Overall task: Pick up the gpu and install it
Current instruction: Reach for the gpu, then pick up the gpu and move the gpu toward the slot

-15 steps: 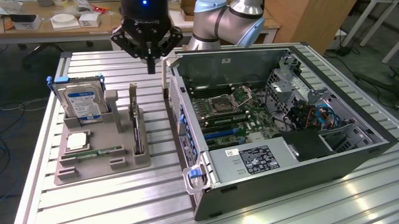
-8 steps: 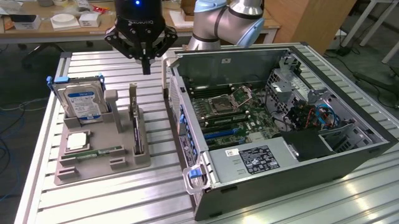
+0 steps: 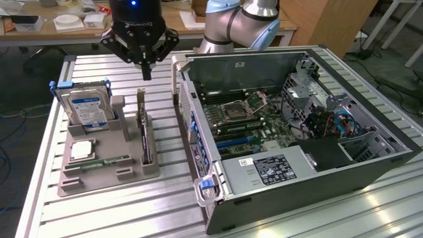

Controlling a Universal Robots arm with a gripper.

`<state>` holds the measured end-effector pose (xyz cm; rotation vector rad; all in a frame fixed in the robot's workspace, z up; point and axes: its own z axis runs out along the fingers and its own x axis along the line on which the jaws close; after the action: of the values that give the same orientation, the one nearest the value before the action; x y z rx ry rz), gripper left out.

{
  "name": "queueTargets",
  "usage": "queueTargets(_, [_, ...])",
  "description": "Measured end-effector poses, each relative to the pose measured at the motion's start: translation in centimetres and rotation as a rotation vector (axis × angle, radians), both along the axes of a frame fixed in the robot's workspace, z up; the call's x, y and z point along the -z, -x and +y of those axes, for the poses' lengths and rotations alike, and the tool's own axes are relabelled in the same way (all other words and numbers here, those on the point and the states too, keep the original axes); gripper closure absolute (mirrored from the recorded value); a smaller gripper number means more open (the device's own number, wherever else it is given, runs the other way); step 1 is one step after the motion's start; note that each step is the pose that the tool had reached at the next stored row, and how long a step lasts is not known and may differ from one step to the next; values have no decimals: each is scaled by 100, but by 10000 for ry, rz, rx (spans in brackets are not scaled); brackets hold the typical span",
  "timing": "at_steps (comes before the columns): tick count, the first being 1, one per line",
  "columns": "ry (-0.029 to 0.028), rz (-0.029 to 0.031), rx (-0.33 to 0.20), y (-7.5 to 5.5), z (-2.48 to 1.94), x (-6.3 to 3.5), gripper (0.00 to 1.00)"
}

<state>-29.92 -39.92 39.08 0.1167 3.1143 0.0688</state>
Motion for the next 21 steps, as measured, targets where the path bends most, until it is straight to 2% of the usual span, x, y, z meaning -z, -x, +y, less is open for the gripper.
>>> queueTargets(13, [-1, 0, 0, 270, -7, 8, 90])
queueTargets(21, [-1, 1, 4, 284, -8, 8, 90])
